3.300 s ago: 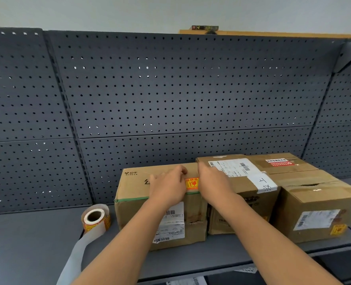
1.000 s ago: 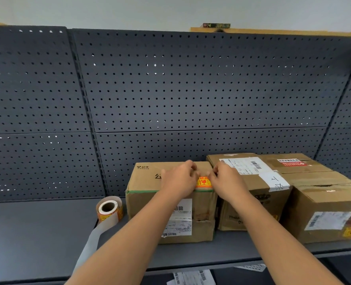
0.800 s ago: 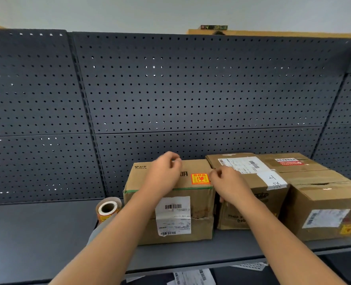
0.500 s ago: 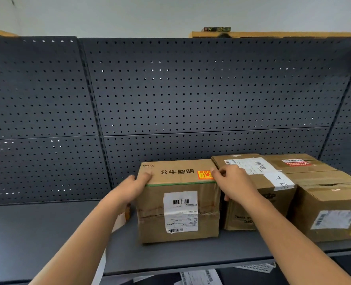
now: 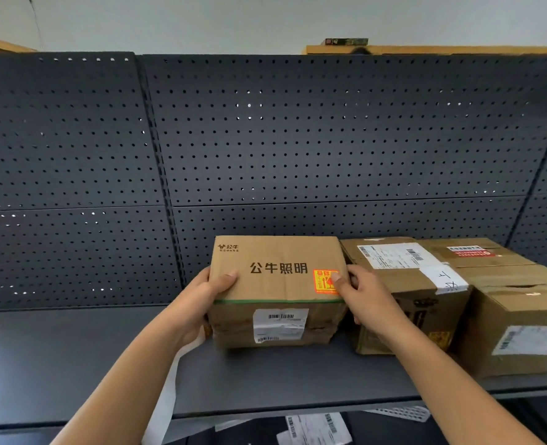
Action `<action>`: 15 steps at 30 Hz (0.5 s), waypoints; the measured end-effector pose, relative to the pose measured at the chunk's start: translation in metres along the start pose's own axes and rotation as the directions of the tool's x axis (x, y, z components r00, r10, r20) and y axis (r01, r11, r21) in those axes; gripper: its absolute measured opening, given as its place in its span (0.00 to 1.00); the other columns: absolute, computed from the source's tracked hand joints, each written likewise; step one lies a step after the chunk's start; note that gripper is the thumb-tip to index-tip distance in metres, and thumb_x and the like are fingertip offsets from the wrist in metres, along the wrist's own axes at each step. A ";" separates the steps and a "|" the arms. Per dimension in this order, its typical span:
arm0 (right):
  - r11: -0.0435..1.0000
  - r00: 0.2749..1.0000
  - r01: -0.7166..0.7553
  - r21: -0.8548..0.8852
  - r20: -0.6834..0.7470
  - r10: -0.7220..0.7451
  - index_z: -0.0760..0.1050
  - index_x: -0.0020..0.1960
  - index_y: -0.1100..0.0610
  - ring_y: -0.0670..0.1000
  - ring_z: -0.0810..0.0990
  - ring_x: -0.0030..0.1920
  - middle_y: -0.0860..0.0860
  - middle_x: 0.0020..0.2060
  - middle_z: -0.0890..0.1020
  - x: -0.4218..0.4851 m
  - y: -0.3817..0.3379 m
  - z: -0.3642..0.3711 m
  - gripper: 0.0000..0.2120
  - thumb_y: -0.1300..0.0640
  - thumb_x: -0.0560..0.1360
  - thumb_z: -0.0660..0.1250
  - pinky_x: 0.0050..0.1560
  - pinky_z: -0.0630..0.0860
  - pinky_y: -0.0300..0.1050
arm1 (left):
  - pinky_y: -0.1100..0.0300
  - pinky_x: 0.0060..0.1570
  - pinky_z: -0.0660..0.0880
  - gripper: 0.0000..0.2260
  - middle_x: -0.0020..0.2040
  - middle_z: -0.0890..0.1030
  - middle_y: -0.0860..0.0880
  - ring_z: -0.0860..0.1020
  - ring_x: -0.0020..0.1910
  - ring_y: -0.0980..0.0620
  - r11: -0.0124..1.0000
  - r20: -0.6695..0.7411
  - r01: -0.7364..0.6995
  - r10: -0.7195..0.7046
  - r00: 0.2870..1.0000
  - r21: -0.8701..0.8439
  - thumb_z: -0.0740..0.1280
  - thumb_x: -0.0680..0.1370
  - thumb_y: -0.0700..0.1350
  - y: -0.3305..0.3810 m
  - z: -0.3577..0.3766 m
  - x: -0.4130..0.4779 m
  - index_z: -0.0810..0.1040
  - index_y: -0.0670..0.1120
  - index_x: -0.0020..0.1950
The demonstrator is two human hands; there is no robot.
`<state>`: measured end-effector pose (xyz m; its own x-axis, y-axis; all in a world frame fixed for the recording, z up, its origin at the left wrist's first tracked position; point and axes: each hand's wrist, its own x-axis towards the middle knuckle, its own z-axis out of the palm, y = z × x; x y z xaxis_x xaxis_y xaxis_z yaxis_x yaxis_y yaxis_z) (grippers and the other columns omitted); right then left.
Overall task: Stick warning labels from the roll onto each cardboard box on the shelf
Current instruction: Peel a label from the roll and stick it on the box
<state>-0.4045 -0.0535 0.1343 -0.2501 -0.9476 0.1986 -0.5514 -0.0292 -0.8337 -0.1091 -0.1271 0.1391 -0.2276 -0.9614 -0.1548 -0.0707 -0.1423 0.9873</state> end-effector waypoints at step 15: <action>0.994 0.996 0.024 -0.107 0.084 -0.015 0.60 0.80 0.40 0.37 0.74 0.66 0.34 0.65 0.77 -0.047 0.083 0.035 0.34 0.49 0.79 0.72 0.66 0.73 0.43 | 0.50 0.67 0.77 0.37 0.63 0.83 0.56 0.79 0.65 0.53 0.959 0.142 -0.102 0.066 0.988 0.266 0.74 0.77 0.36 -0.084 -0.014 -0.018 0.62 0.65 0.74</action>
<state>-0.4107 -0.0223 0.0381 -0.1744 -0.9704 0.1669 -0.6391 -0.0174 -0.7689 -0.0860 -0.1011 0.0597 -0.3677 -0.9253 -0.0932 -0.3024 0.0242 0.9529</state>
